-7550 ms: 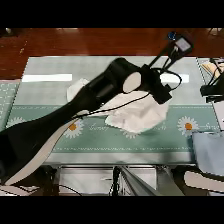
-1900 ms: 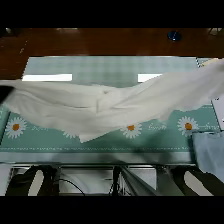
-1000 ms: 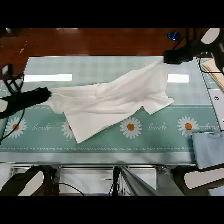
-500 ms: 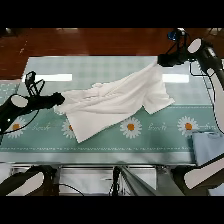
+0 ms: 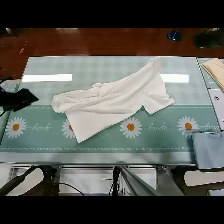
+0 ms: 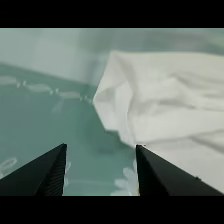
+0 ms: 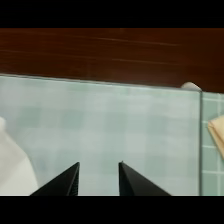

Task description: Fold the shirts.

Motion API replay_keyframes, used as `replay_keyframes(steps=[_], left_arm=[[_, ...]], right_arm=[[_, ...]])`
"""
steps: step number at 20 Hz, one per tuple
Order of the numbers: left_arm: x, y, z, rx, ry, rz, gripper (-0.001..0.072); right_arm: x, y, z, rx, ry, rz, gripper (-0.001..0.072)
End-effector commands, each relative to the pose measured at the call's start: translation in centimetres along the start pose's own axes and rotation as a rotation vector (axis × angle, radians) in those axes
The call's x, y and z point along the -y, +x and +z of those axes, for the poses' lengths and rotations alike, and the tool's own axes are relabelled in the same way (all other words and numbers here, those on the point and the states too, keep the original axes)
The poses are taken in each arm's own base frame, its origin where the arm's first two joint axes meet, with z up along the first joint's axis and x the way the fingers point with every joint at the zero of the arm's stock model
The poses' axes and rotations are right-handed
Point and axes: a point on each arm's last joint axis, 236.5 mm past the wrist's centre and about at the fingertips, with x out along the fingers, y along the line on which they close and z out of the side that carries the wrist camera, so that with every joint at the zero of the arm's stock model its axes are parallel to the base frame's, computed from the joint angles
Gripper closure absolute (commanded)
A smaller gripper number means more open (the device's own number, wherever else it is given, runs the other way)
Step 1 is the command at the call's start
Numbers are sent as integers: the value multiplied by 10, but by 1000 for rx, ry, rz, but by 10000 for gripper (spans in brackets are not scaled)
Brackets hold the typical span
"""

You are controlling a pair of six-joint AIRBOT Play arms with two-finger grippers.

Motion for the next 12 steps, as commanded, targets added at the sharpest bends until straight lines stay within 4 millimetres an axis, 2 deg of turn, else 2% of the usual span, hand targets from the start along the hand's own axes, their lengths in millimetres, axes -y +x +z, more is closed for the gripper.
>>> replay_keyframes(steps=[1,3,5,7,9,12], left_arm=[[-4,-15,-73,-218,-78,-53,169],[13,-5,-108,-235,-79,-129,169],[34,5,-138,-227,-83,-229,169],[57,14,-162,-238,-121,-343,152],[73,21,-182,-278,-189,-431,19],[78,31,-209,-353,-199,-446,19]], right_arm=[[62,-11,-49,-165,100,-57,371],[65,0,-79,-253,192,22,373],[57,12,-96,-303,234,118,383],[44,22,-105,-335,250,185,383],[34,32,-111,-359,244,210,385],[20,39,-111,-364,206,231,422]])
